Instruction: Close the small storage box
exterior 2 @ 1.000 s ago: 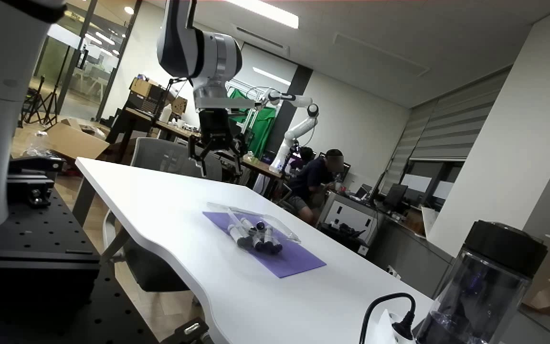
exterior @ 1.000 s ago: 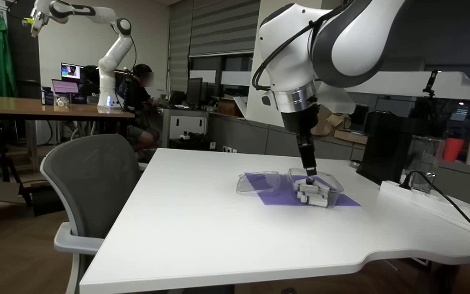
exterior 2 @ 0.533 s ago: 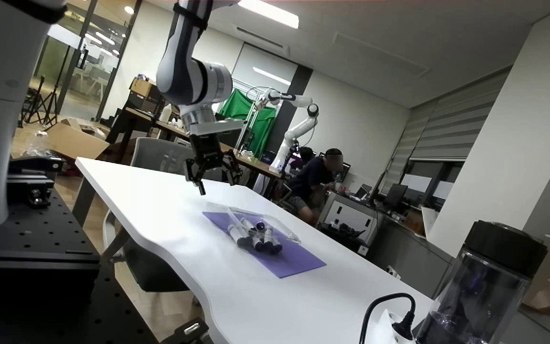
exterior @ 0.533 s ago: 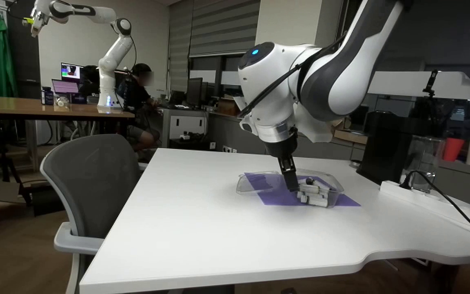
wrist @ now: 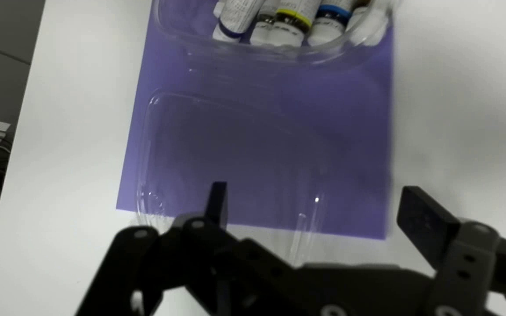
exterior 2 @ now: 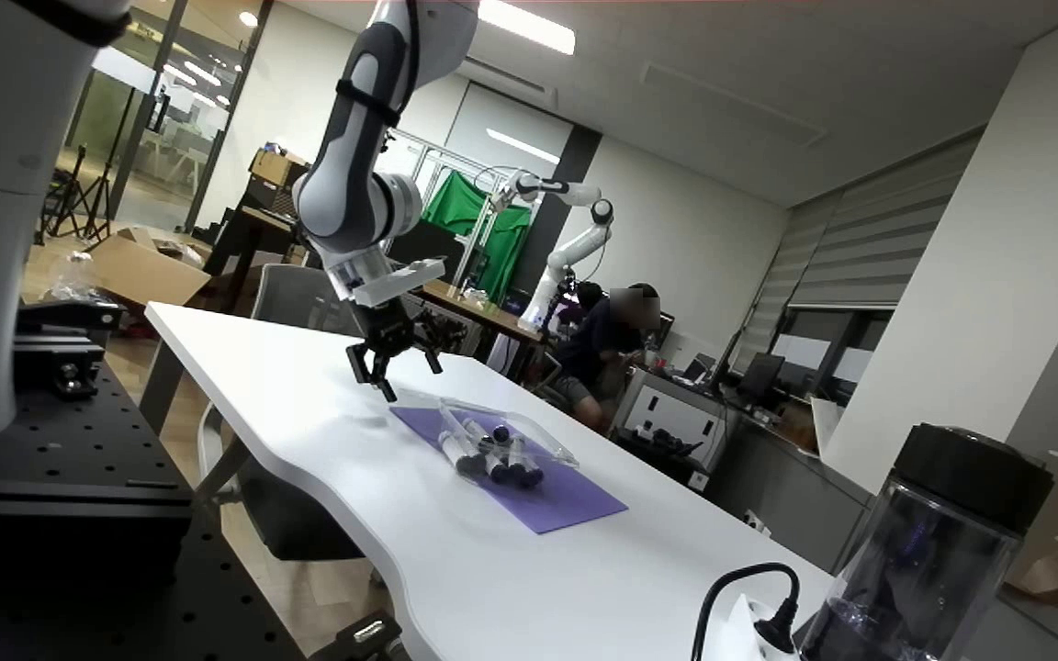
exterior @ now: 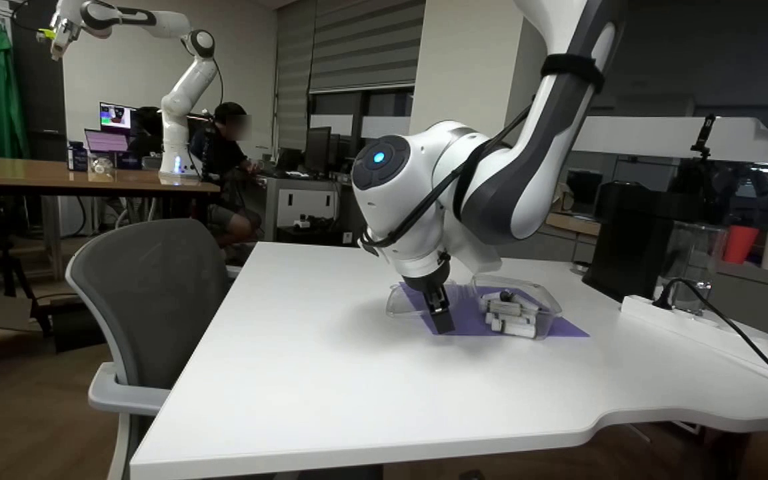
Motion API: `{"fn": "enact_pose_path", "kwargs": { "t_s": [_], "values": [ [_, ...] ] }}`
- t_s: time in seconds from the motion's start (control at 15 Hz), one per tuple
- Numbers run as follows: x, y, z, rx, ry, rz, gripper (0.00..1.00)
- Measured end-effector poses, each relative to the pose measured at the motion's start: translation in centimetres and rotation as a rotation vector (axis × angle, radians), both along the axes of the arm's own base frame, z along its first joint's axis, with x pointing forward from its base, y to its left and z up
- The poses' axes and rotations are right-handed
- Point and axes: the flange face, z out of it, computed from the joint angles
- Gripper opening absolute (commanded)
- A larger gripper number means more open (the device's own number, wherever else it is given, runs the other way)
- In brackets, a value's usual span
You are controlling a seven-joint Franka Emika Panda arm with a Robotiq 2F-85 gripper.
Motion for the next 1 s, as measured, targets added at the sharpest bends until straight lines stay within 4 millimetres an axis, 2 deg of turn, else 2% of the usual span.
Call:
{"fn": "enact_pose_path", "kwargs": {
  "t_s": [0.27, 0.6, 1.0],
  "values": [
    [1.2, 1.4, -1.9, -0.072, -0.078, 0.082, 1.00],
    [1.5, 2.7, -3.6, -0.133, -0.184, 0.140, 1.00],
    [2.6, 2.4, -4.8, -0.256, -0.353, 0.209, 1.00]
  ]
}}
